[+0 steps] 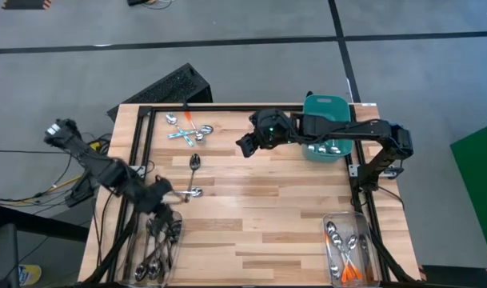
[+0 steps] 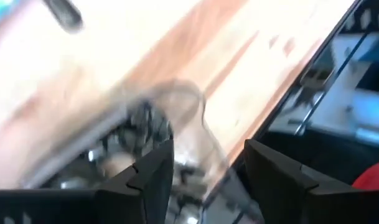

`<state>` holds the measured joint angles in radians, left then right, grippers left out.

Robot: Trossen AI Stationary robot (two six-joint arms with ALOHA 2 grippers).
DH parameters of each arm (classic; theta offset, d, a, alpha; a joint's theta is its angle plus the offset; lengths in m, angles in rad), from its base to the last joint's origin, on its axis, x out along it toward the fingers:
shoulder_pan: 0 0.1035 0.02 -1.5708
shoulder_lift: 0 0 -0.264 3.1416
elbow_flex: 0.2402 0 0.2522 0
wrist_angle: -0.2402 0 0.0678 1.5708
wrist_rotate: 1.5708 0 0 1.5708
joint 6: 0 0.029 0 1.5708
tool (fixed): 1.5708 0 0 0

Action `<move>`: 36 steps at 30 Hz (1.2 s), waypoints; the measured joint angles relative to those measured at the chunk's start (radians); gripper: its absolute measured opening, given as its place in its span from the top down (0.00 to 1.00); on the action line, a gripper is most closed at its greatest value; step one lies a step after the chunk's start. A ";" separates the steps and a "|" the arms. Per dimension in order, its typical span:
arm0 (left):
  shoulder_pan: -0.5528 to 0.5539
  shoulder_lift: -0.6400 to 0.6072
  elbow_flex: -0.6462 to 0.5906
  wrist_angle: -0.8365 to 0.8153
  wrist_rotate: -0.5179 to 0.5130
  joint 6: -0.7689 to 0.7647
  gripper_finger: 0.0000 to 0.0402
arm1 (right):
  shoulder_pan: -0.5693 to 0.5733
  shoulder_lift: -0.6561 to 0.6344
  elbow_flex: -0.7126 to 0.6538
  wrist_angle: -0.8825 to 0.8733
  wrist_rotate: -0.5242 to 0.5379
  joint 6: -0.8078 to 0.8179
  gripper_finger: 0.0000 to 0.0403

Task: Sort silverware by color (type)
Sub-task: Put the black spoon into the left transparent bin

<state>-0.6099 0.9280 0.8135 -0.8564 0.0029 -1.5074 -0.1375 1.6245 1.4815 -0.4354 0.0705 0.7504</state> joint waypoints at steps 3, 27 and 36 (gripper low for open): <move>0.112 -0.038 0.000 0.001 -0.004 0.062 0.55 | -0.010 0.000 0.000 -0.002 -0.020 -0.039 0.56; 0.683 0.414 0.000 0.004 -0.113 0.386 0.55 | -0.130 -0.003 0.000 -0.149 -0.205 -0.357 0.56; 0.720 0.564 0.000 0.054 -0.110 0.467 0.55 | -0.134 -0.003 0.000 -0.157 -0.203 -0.394 0.56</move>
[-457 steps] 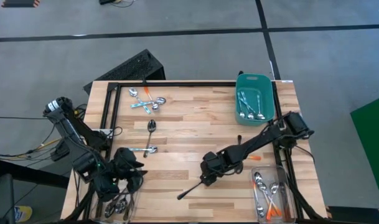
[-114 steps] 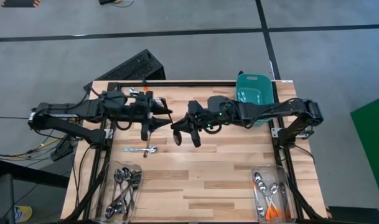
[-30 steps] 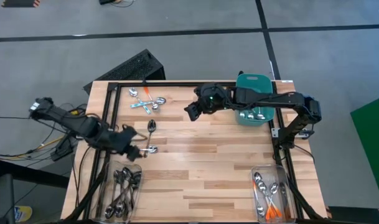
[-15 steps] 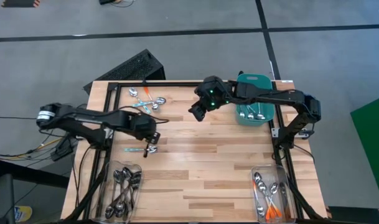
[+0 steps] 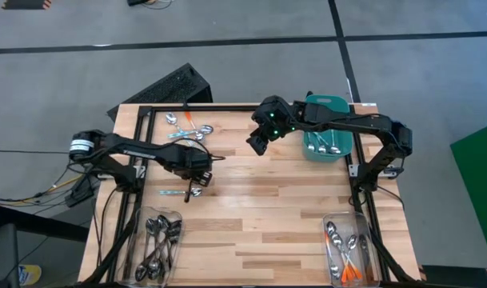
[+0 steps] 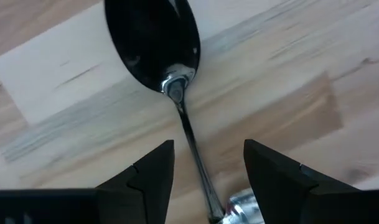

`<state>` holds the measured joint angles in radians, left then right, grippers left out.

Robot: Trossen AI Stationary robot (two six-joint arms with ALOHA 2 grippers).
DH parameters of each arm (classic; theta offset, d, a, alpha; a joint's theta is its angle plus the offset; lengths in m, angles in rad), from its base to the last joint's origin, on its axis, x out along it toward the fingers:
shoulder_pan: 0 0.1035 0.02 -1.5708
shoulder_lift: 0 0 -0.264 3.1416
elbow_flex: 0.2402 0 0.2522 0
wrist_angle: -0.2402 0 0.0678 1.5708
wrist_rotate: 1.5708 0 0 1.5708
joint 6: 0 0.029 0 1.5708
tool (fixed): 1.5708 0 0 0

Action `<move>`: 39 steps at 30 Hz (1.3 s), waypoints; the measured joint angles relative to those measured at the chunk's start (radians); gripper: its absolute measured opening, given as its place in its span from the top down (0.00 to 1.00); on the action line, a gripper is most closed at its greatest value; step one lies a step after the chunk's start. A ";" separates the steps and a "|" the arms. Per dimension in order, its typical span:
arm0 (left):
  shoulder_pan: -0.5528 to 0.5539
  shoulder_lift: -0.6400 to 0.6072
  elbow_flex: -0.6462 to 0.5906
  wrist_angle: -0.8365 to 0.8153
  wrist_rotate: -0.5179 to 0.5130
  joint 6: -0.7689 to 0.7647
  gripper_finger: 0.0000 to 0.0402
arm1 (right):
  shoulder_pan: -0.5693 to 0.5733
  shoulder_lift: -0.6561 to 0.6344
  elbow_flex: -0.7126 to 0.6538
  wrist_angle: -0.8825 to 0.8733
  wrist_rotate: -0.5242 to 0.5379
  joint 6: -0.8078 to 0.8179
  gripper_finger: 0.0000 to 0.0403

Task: Sort silverware by color (type)
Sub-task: Put the black spoon into the left transparent bin

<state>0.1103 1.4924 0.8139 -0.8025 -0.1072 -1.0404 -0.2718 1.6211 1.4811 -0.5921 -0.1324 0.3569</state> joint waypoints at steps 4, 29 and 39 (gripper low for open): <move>0.015 0.064 0.000 0.032 0.012 0.047 0.55 | 0.000 0.001 0.000 0.002 0.030 0.000 0.56; 0.069 0.005 -0.001 0.003 0.136 0.185 0.99 | 0.010 0.003 0.000 0.001 0.038 0.019 0.56; -0.105 -0.488 0.010 -0.083 0.088 -0.003 0.99 | 0.034 0.003 0.000 0.005 0.117 0.016 0.56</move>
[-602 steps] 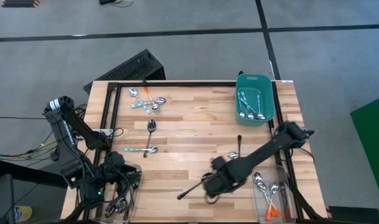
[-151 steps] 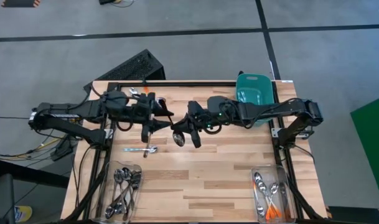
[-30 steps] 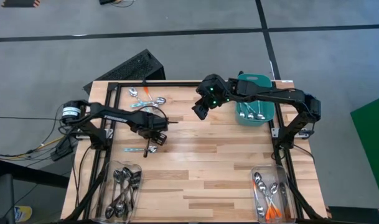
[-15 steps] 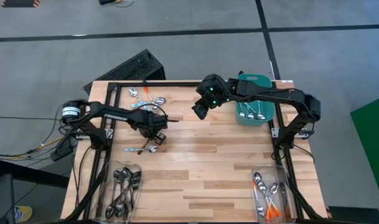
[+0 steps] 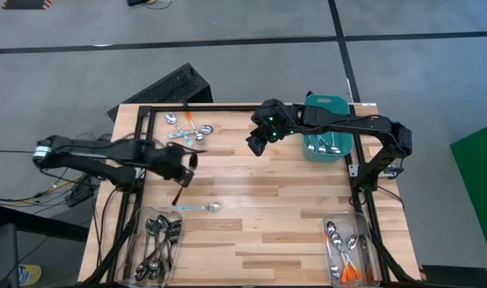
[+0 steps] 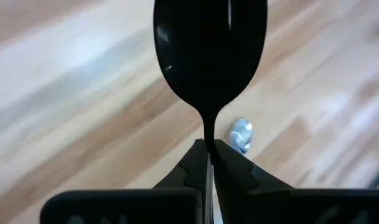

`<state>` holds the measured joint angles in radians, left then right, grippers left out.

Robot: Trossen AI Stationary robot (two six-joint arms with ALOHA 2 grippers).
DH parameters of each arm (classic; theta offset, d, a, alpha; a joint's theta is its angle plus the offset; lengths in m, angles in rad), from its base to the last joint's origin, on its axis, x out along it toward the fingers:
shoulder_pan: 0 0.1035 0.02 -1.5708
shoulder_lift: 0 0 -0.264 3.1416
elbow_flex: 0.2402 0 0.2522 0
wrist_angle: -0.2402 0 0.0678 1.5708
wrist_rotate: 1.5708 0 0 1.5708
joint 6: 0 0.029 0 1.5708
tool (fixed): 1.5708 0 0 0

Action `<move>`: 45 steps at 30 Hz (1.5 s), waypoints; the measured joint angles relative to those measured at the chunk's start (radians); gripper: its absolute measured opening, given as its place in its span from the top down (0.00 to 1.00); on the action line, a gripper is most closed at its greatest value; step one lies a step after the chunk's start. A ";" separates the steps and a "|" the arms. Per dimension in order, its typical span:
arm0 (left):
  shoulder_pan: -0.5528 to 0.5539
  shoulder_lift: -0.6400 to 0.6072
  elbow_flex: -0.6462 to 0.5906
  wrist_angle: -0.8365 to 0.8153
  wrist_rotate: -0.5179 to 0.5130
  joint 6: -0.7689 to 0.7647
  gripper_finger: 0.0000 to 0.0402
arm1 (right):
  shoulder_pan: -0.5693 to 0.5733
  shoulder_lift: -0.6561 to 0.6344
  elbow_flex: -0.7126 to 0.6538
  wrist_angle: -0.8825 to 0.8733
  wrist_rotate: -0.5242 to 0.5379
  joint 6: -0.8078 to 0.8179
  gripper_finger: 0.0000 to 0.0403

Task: Sort silverware by color (type)
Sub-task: Put the black spoon into the left transparent bin, then put the blue spoon into the blue bin

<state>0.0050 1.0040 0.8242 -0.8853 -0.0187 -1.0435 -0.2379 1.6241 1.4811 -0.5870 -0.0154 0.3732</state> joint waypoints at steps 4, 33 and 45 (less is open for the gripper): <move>-0.086 -0.157 0.000 0.023 -0.056 0.005 0.99 | -0.002 0.000 0.000 0.008 0.016 -0.005 0.56; -0.917 0.051 0.001 0.076 -0.001 -1.084 0.98 | 0.021 0.001 0.000 0.041 0.005 -0.126 0.56; -0.880 0.095 0.001 0.197 -0.059 -1.057 0.65 | 0.085 0.094 0.003 0.042 -0.201 -0.147 0.56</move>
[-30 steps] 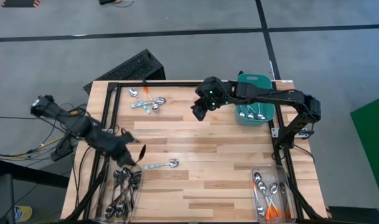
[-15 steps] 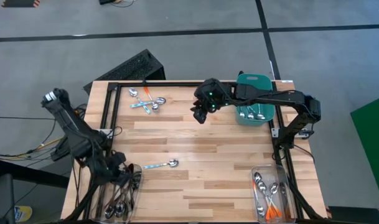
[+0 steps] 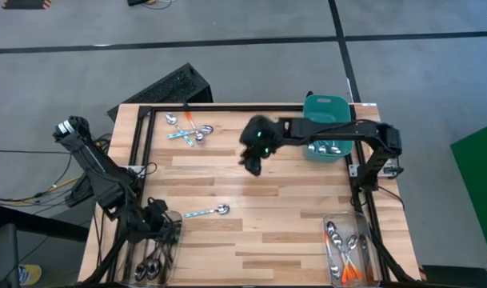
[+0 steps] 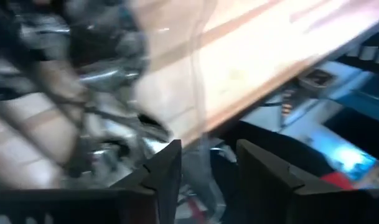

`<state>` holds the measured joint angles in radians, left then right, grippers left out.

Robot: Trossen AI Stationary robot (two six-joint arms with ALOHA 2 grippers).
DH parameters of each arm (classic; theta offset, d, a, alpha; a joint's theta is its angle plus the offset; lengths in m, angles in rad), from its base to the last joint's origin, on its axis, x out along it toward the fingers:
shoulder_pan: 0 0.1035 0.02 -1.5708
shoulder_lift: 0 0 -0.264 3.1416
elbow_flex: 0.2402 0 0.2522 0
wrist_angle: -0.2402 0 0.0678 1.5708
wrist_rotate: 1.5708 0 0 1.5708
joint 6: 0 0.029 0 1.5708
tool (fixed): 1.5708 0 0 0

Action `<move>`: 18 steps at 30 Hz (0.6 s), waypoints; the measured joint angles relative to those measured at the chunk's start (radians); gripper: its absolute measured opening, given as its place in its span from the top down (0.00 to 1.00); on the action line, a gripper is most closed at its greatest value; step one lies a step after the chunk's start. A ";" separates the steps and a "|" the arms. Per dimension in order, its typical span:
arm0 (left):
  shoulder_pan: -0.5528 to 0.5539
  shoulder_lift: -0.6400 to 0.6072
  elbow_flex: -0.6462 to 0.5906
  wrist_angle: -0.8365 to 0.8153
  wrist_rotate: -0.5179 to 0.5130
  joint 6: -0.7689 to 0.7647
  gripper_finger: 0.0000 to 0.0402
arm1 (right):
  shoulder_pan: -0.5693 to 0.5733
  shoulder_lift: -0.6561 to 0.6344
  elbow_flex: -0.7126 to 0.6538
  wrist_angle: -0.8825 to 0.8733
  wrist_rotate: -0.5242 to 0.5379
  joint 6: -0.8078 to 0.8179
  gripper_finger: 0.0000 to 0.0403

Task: Sort silverware by color (type)
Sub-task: Put the blue spoon into the blue bin

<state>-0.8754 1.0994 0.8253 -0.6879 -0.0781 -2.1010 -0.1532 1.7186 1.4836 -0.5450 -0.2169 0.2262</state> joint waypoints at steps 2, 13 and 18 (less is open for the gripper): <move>0.013 -0.009 0.000 0.052 -0.019 0.028 0.63 | 0.027 0.025 -0.006 -0.035 0.002 -0.004 0.56; 0.122 -0.047 0.064 0.067 -0.127 0.435 0.64 | 0.164 0.156 -0.001 0.141 0.054 0.061 0.56; 0.262 -0.083 0.064 0.042 -0.040 0.766 0.64 | 0.209 0.210 -0.002 0.206 0.106 0.061 0.56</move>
<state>-0.6136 1.0164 0.8894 -0.6456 -0.1184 -1.3348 0.0554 1.9291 1.4813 -0.3387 -0.1112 0.2867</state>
